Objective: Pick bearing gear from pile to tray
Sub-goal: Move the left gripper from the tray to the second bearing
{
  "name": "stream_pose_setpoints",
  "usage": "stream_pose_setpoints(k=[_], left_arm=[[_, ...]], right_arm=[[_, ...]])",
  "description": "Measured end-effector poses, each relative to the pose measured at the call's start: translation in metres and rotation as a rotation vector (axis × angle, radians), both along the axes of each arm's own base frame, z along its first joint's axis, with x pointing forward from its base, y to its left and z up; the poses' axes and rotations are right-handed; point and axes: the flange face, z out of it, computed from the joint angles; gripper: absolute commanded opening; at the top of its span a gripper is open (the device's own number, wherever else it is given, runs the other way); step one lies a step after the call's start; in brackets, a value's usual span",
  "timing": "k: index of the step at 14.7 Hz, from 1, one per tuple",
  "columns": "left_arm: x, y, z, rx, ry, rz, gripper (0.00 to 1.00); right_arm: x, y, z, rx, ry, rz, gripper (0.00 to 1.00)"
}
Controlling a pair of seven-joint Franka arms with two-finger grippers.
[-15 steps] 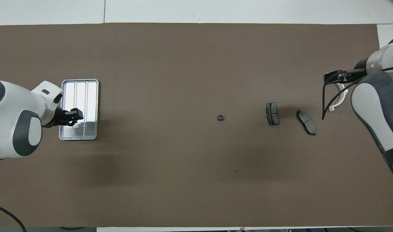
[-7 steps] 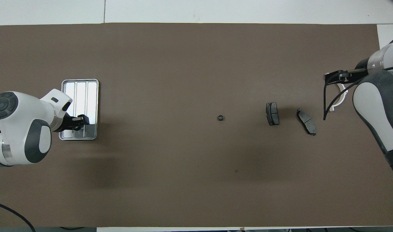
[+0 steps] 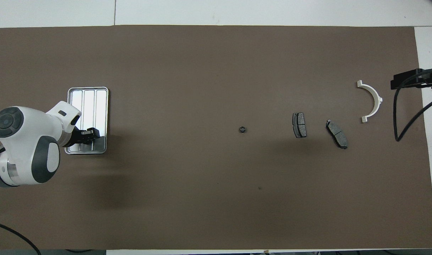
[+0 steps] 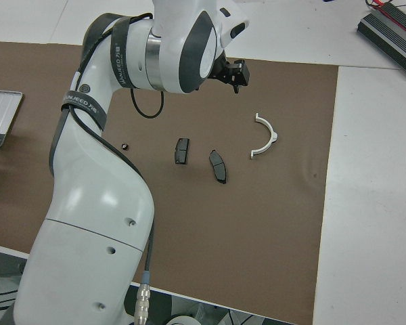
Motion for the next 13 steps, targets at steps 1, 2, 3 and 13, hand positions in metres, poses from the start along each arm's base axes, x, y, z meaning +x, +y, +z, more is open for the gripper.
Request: stream_pose_setpoints(k=[1, 2, 3, 13], left_arm=[[-0.001, 0.0, -0.001, -0.001, -0.005, 0.001, 0.28], [-0.001, 0.0, -0.001, -0.001, -0.007, 0.001, 0.49], [-0.002, 0.0, -0.001, -0.001, -0.008, 0.001, 0.75], [0.034, -0.011, 0.057, -0.092, 0.0, 0.069, 0.98]], right_arm=[[-0.009, 0.001, 0.012, -0.002, -0.004, 0.0, 1.0], [-0.017, 0.003, 0.021, -0.002, 0.002, 0.001, 1.0], [-0.024, 0.004, 0.025, -0.002, 0.02, 0.001, 1.0], [-0.04, 0.005, 0.016, 0.007, 0.137, -0.002, 1.0]])
